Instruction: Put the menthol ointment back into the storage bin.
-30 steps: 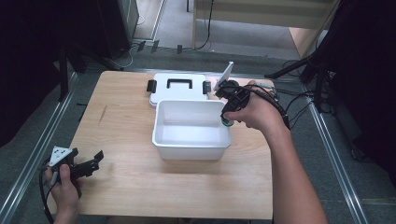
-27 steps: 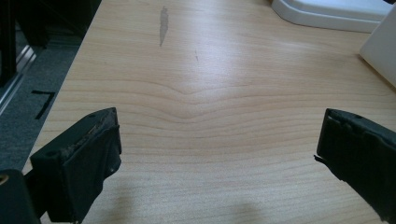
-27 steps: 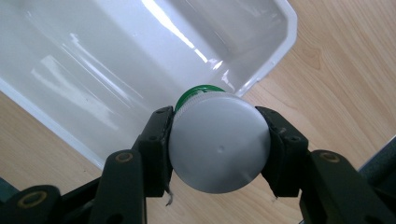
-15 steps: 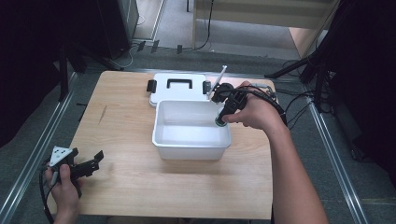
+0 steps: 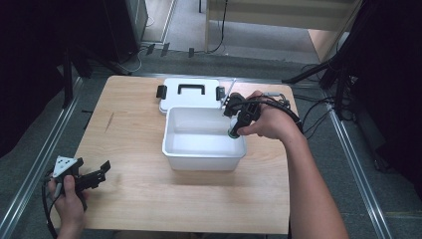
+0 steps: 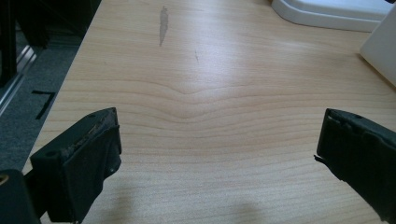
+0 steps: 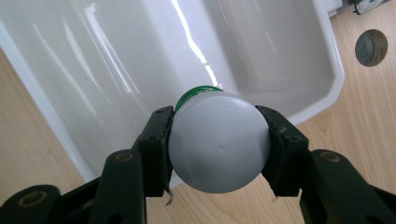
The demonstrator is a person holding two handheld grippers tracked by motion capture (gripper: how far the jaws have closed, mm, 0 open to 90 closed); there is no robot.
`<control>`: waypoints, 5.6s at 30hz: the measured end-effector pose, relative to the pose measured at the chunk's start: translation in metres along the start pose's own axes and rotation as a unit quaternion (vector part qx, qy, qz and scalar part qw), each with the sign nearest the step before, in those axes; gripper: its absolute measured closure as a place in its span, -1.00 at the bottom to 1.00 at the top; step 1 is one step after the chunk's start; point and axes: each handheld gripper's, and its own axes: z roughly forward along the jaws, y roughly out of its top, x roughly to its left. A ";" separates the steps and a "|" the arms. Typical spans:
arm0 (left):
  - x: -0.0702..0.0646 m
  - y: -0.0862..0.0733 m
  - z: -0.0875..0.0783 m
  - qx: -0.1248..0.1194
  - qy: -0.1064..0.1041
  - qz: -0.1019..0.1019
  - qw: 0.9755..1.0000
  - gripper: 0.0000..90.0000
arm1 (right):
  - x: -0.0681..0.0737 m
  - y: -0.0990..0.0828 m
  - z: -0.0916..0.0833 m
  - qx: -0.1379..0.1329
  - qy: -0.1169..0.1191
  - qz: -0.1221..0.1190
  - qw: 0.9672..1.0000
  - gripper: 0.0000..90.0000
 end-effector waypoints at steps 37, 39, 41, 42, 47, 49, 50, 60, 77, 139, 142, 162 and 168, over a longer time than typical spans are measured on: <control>0.000 0.000 0.001 0.003 0.000 -0.001 1.000 -0.99 | 0.019 0.012 0.074 0.079 -0.014 -0.125 0.989 0.14; 0.000 0.000 0.000 0.003 0.000 -0.001 1.000 -0.99 | 0.019 0.013 0.078 0.087 -0.013 -0.124 0.988 0.14; 0.000 0.000 0.000 0.003 0.000 0.000 1.000 -0.99 | 0.019 0.014 0.078 0.085 -0.021 -0.125 0.988 0.14; 0.000 0.000 0.000 0.003 0.000 -0.001 1.000 -0.99 | 0.019 0.015 0.079 0.089 -0.024 -0.123 0.988 0.14; -0.001 0.000 0.000 0.005 0.002 0.001 1.000 -0.99 | 0.021 0.017 0.083 0.103 -0.016 -0.112 0.988 0.14; -0.001 0.000 0.000 0.006 0.002 0.001 1.000 -0.99 | 0.022 0.018 0.086 0.111 -0.011 -0.112 0.987 0.14; -0.001 0.000 0.000 0.006 0.002 0.001 1.000 -0.99 | 0.022 0.018 0.088 0.118 -0.011 -0.112 0.987 0.14; 0.000 0.000 0.000 0.003 0.000 -0.001 1.000 -0.99 | 0.025 0.020 0.091 0.137 -0.022 -0.115 0.984 0.12; 0.000 0.000 0.000 0.003 0.000 0.000 1.000 -0.99 | 0.026 0.015 0.078 0.107 -0.019 -0.111 0.988 0.05; -0.004 -0.001 -0.001 0.005 0.013 0.011 1.000 -0.99 | 0.046 -0.276 0.074 -0.317 -0.105 0.368 0.868 -1.00; -0.004 -0.001 -0.001 0.005 0.015 0.011 1.000 -0.99 | 0.052 -0.293 0.087 -0.324 -0.129 0.387 0.854 -1.00; -0.006 -0.001 0.000 0.006 0.022 0.018 1.000 -0.99 | 0.079 -0.327 0.111 -0.358 -0.144 0.440 0.811 -1.00; -0.006 -0.001 0.000 0.008 0.022 0.019 1.000 -0.99 | 0.082 -0.322 0.111 -0.353 -0.178 0.412 0.821 -1.00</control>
